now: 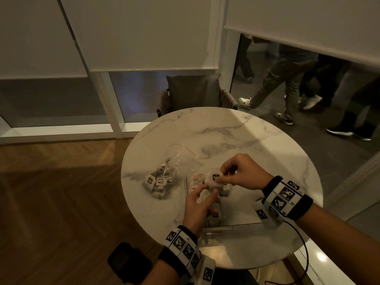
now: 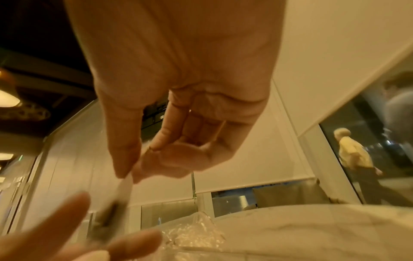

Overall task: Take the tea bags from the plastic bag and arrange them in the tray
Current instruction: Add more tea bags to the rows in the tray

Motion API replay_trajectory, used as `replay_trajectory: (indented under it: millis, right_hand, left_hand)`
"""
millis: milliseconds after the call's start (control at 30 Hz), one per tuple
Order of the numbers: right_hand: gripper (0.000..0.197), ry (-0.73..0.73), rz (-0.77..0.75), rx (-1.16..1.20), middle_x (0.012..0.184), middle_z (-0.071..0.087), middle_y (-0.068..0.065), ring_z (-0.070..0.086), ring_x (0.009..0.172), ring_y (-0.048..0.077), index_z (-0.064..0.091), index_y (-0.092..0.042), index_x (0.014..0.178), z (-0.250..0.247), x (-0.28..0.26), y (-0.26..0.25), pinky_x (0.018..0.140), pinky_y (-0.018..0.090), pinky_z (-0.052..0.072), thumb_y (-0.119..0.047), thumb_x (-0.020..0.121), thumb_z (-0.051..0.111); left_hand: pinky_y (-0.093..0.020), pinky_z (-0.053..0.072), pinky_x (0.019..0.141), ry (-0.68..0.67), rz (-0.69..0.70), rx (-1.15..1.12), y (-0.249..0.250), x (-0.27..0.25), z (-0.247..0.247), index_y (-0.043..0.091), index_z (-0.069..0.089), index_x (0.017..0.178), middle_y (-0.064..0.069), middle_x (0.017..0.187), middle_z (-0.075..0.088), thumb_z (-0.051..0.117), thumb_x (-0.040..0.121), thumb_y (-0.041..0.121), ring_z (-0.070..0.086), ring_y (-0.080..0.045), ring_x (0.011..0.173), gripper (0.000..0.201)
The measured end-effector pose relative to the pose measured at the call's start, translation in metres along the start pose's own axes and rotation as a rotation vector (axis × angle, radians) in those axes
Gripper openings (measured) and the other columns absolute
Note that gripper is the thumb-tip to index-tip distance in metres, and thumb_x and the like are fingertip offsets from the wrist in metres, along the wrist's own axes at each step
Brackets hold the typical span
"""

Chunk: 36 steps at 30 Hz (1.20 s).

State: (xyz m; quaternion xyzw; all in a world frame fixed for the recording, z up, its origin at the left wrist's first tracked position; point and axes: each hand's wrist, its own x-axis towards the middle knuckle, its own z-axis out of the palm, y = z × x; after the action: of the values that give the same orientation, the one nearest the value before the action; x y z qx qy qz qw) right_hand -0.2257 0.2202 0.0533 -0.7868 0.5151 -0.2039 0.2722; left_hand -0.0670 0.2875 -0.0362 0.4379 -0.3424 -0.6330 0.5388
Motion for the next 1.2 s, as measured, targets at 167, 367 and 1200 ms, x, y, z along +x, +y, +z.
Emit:
replay_trajectory:
  millis: [167, 367, 1200]
  right_hand:
    - [0.016, 0.001, -0.018, 0.034, 0.066, 0.071, -0.001, 0.060, 0.057, 0.008, 0.075, -0.016, 0.068, 0.001, -0.001, 0.000, 0.062, 0.028, 0.052, -0.027, 0.076, 0.083]
    - [0.014, 0.002, -0.047, 0.031, 0.066, 0.070, -0.004, 0.061, 0.058, 0.010, 0.075, -0.018, 0.070, -0.001, 0.000, 0.000, 0.064, 0.034, 0.055, -0.027, 0.077, 0.082]
    - [0.008, -0.070, -0.073, 0.117, 0.071, 0.072, 0.006, 0.064, 0.056, 0.015, 0.075, -0.013, 0.084, -0.013, -0.001, 0.002, 0.056, 0.023, 0.054, -0.019, 0.082, 0.078]
  left_hand:
    - [-0.020, 0.048, 0.052, -0.015, 0.010, 0.018, -0.001, 0.000, -0.001, 0.008, 0.068, 0.113, -0.006, 0.098, 0.070, 0.067, 0.092, 0.016, 0.067, -0.011, 0.076, 0.023]
    - [-0.020, 0.047, 0.050, -0.036, 0.042, 0.026, 0.002, -0.003, 0.000, 0.009, 0.070, 0.108, 0.005, 0.084, 0.072, 0.065, 0.092, 0.013, 0.066, -0.009, 0.074, 0.016]
    - [-0.028, 0.055, 0.055, -0.152, -0.027, 0.140, 0.006, -0.006, -0.002, 0.020, 0.075, 0.097, 0.001, 0.091, 0.067, 0.072, 0.087, 0.010, 0.064, -0.014, 0.075, 0.015]
